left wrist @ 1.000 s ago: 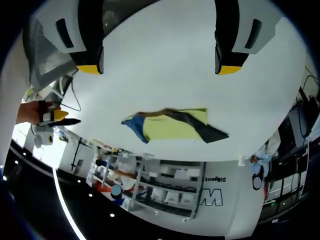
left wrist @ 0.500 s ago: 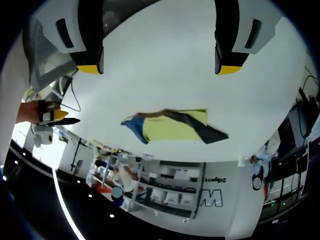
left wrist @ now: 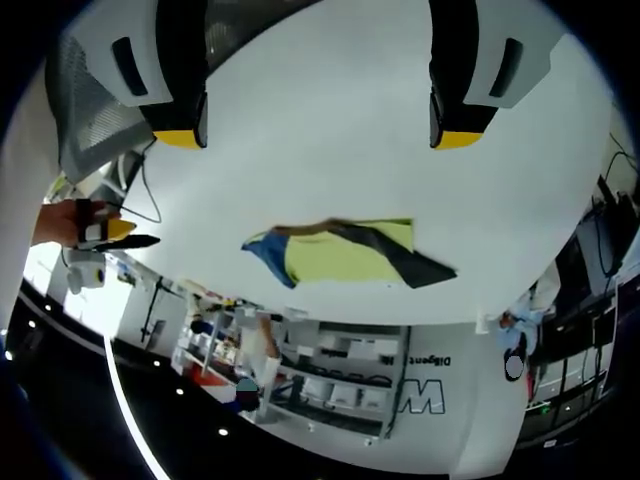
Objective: Fold the garment on the visible template until the final outline fits inside the template.
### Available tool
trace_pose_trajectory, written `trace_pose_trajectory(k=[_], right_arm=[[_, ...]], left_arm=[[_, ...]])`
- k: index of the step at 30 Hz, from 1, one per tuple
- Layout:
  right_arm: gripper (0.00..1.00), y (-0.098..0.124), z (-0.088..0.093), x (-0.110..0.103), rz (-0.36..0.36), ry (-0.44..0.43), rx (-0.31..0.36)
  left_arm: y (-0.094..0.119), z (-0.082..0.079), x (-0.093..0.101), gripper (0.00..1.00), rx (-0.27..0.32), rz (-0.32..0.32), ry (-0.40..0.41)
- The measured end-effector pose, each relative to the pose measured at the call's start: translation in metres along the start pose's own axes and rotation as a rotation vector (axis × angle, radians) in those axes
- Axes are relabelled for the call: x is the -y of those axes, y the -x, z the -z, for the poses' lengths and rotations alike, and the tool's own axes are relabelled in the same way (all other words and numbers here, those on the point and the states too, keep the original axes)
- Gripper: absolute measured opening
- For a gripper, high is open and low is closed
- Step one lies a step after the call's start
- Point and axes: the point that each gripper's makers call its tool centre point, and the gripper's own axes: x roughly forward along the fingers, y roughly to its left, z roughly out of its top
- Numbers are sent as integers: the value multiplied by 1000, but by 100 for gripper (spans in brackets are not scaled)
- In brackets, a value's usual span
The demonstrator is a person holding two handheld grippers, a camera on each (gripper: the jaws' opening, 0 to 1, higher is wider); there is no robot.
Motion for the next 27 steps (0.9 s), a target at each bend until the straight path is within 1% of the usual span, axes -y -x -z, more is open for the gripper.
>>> trace_pose_trajectory(k=[27], right_arm=[[91,-2,1,3,-3,-11,1]], left_arm=[[-1,2,-1,90,-13,3,12]])
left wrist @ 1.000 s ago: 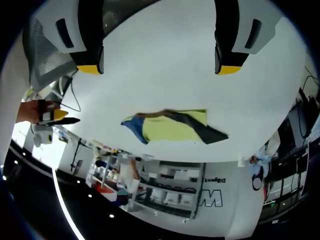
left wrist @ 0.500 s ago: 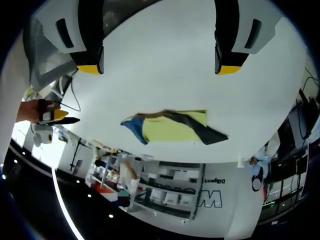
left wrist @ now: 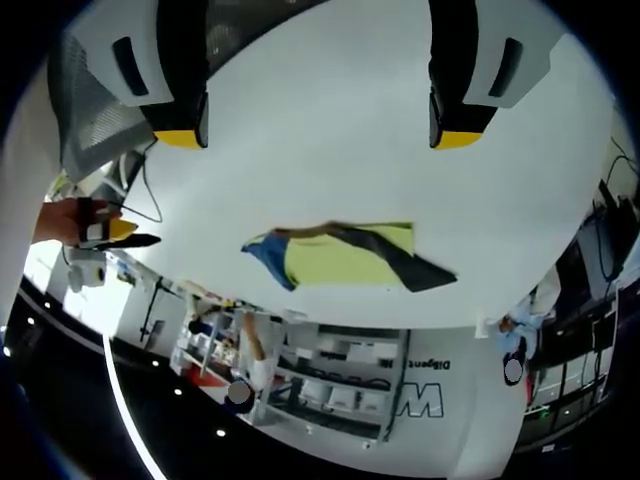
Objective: Fold the garment on the visible template until the final outline fits inside the template.
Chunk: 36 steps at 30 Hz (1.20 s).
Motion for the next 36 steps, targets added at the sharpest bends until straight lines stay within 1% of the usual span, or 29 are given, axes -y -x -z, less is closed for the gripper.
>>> trace_pose_trajectory(k=[10,20,29,36], right_arm=[[89,-4,-2,4,-4,7,-3],[87,-14,-7,7,-13,14,-3],[81,-29,-15,13,-25,54,1],[74,-51,-24,21,-46,121,2]], left_arm=[[-2,3,0,90,-16,6,12],[-7,-1,1,88,-25,17,9],[-29,-16,-4,85,-43,42,-40],[-59,-27,-8,79,-77,83,-125]])
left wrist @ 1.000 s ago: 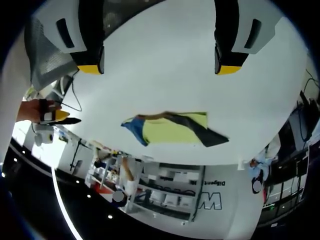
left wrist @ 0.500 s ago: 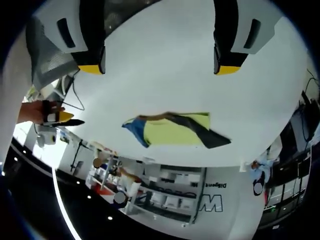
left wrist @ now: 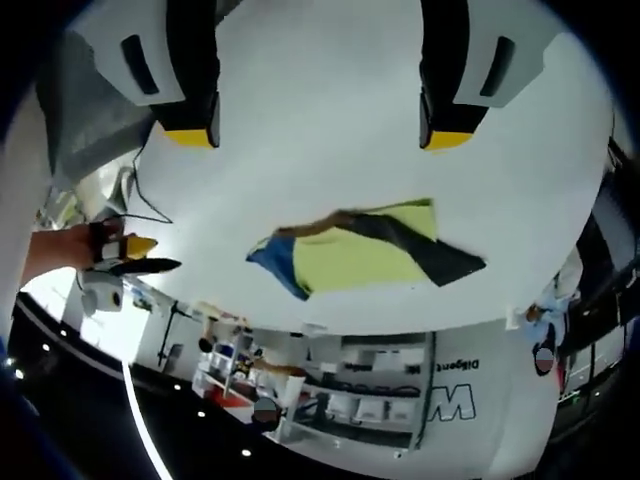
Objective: Fold the garment on the visible template until the final outline fits inside the template.
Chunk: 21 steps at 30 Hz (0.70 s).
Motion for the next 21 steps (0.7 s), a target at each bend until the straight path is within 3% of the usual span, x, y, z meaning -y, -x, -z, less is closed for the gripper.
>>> trace_pose_trajectory(k=[9,14,21], right_arm=[[62,-36,-9,17,-42,91,-26],[54,-56,-15,27,-71,172,-46],[44,-82,-20,45,-102,275,-91]], left_arm=[[-45,-17,-3,70,-43,61,-123],[-70,-24,-6,61,-76,94,-233],[-99,-35,-16,49,-103,119,-325]])
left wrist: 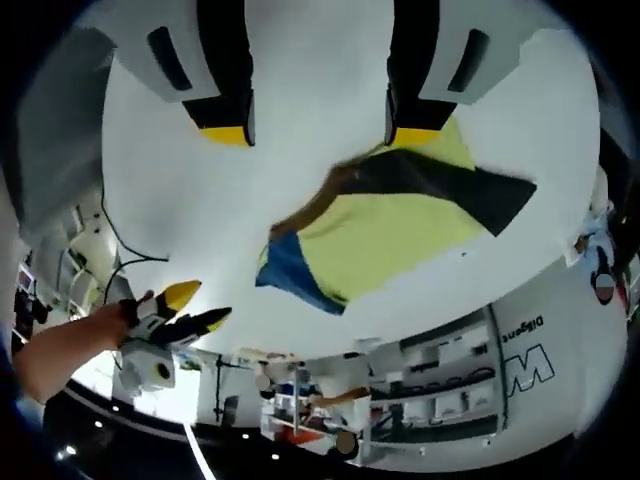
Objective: Fold the garment on the visible template until the final outline fits inside the template.
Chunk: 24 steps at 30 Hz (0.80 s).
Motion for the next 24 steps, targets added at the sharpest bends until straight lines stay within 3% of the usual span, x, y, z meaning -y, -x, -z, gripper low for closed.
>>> trace_pose_trajectory(k=[3,12,18,22,24], right_arm=[[39,-9,2,8,-13,48,-31],[26,-32,11,33,-33,201,-117],[19,-45,16,49,-25,316,-173],[19,-53,32,55,-52,397,-248],[18,-56,31,56,-58,406,-245]], left_arm=[[-9,1,-10,44,-31,2,-68],[-26,-5,-43,36,-69,3,-170],[-31,0,-65,33,-107,-9,-236],[-34,6,-77,32,-131,-11,-264],[-35,6,-81,31,-136,-15,-282]])
